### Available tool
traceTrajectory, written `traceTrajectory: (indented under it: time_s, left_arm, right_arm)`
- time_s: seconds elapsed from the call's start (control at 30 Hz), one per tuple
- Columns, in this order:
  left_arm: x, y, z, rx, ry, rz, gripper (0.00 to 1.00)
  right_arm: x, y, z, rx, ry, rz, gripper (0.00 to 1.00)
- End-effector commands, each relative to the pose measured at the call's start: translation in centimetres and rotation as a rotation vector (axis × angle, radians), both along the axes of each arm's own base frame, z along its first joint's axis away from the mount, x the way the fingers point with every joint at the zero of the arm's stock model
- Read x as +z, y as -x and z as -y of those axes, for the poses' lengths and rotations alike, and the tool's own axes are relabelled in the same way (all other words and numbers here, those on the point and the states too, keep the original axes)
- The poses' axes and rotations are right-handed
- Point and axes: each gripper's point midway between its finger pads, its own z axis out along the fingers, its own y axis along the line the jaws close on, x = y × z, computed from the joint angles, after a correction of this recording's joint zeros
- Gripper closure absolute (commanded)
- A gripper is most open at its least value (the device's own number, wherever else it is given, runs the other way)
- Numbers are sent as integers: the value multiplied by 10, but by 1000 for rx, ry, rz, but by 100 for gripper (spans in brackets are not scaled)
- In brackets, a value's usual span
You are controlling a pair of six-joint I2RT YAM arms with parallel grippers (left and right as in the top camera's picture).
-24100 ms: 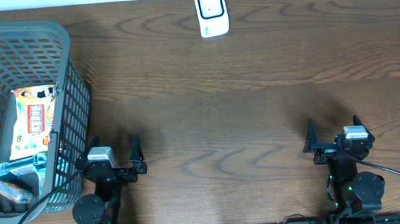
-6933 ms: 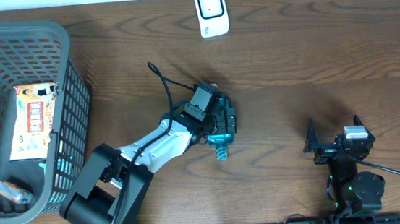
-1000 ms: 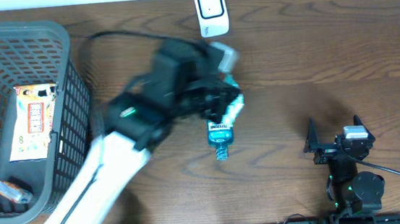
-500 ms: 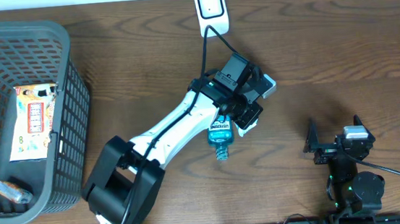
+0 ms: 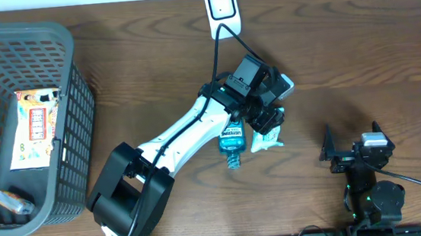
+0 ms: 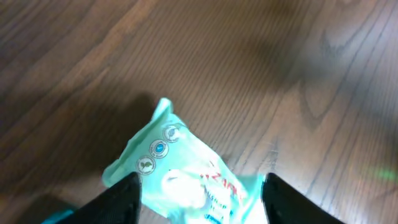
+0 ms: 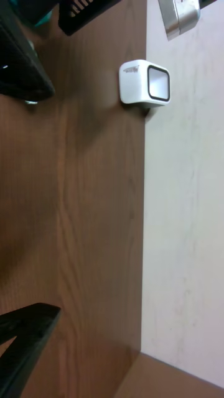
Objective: Scan the item barcode
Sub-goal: 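Carry the white wipes pack out and place it right of the bottle, then reach the left gripper into the basket and grasp the snack bag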
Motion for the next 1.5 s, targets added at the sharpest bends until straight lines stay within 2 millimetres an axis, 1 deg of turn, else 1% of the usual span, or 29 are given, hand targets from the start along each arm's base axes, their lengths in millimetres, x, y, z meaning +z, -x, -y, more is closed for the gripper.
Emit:
traceTrajectory:
  time_s: [0.0,0.07,0.17,0.2,0.23,0.3,0.33,0.4,0.47,0.53,0.57,0.63,0.7,0.77,0.8,0.87,0.97,1.03,1.1,1.17,1.27,1.33,1.4,1.47]
  left_arm:
    - [19,-18,-11,59,-37,111,31]
    - [35,-35,-26,141,-89,213,31]
    - [70,-57,-54,293,-152,362,30]
    - [86,-64,-67,356,-172,421,30]
    - [120,-74,-92,484,-194,522,30]
    - [157,-80,-121,622,-193,609,29]
    - [178,-82,-140,716,-179,649,17]
    - [216,-84,-178,893,-129,698,10]
    - [249,-82,-217,1043,-53,716,4]
    - [280,-77,-263,1200,47,720,3]
    - [290,-75,-281,1256,84,721,3]
    - [309,-66,-325,1377,161,718,3]
    - [319,-55,-362,1465,207,706,3]
    - [320,-44,-398,1565,221,684,3]
    - [317,-37,-418,1632,222,665,2]
    - [306,-27,-449,1743,212,618,2]
    - [278,-8,-497,1951,205,491,2]
    - [259,0,-519,2065,221,397,2]
    - [241,4,-537,2135,236,311,2]
    - [227,3,-552,2163,235,249,2]
    - [210,1,-575,2185,168,221,2]
    - [200,-7,-587,2106,42,245,2]
    - [185,-16,-594,2008,-86,244,2]
    - [163,-25,-598,1916,-199,210,2]
  right_arm:
    - [-2,0,1,-8,8,-6,1]
    - [-2,0,1,-8,8,-6,1]
    - [-2,0,1,-8,8,-6,1]
    - [-2,0,1,-8,8,-6,1]
    - [-2,0,1,-8,8,-6,1]
    - [-2,0,1,-8,8,-6,1]
    - [-2,0,1,-8,8,-6,1]
    - [-2,0,1,-8,8,-6,1]
    - [-2,0,1,-8,8,-6,1]
    - [-2,0,1,-8,8,-6,1]
    - [-2,0,1,-8,8,-6,1]
    - [-2,0,1,-8,8,-6,1]
    - [-2,0,1,-8,8,-6,1]
    - [-2,0,1,-8,8,-6,1]
    - [-2,0,1,-8,8,-6,1]
    - [-2,0,1,-8,8,-6,1]
    - [-2,0,1,-8,8,-6,1]
    - [-2,0,1,-8,8,-6,1]
    - [-2,0,1,-8,8,-6,1]
    - [-2,0,1,-8,8,-6,1]
    - [-2,0,1,-8,8,-6,1]
    - [-2,0,1,-8,8,-6,1]
    - [-2,0,1,-8,8,-6,1]
    - [-2,0,1,-8,8,-6,1]
